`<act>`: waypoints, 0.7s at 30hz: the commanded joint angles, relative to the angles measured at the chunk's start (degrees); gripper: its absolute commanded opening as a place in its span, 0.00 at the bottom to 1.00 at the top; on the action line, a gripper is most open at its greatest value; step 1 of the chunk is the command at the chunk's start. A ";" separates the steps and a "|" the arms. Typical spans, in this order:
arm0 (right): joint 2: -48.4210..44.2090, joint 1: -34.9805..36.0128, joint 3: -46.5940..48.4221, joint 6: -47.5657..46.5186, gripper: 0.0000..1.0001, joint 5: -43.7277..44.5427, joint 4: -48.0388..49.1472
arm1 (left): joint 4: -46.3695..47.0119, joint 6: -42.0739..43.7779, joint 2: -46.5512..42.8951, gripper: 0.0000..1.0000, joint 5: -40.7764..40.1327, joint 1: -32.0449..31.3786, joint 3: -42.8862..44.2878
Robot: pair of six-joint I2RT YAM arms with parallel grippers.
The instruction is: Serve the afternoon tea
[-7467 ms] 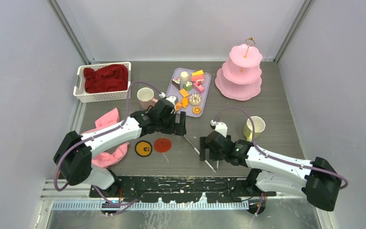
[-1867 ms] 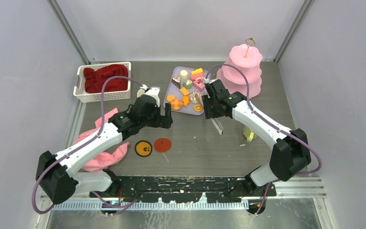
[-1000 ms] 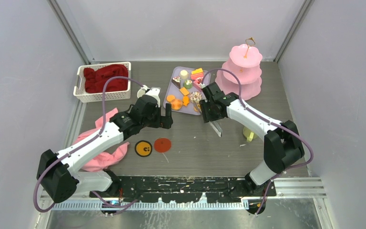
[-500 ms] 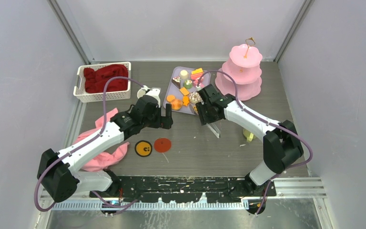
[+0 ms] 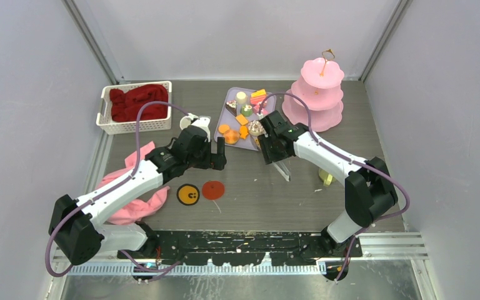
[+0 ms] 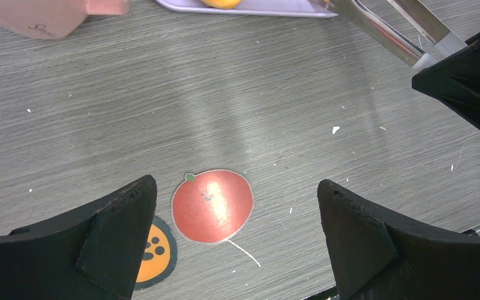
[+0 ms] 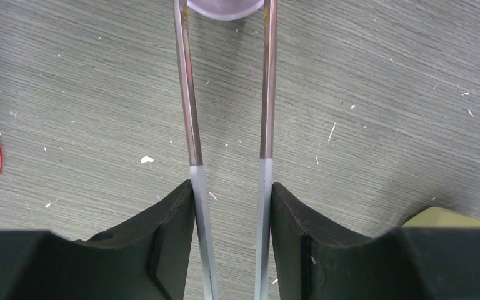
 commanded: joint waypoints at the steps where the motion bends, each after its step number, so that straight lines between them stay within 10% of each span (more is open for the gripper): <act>1: -1.35 0.32 0.83 -0.39 0.42 1.35 0.24 | 1.27 -0.70 -0.63 0.99 -0.07 0.37 -0.15; 21: -7.81 0.27 3.28 -0.08 0.32 6.73 -1.19 | 1.14 -0.19 -1.35 0.99 -0.81 0.58 -0.16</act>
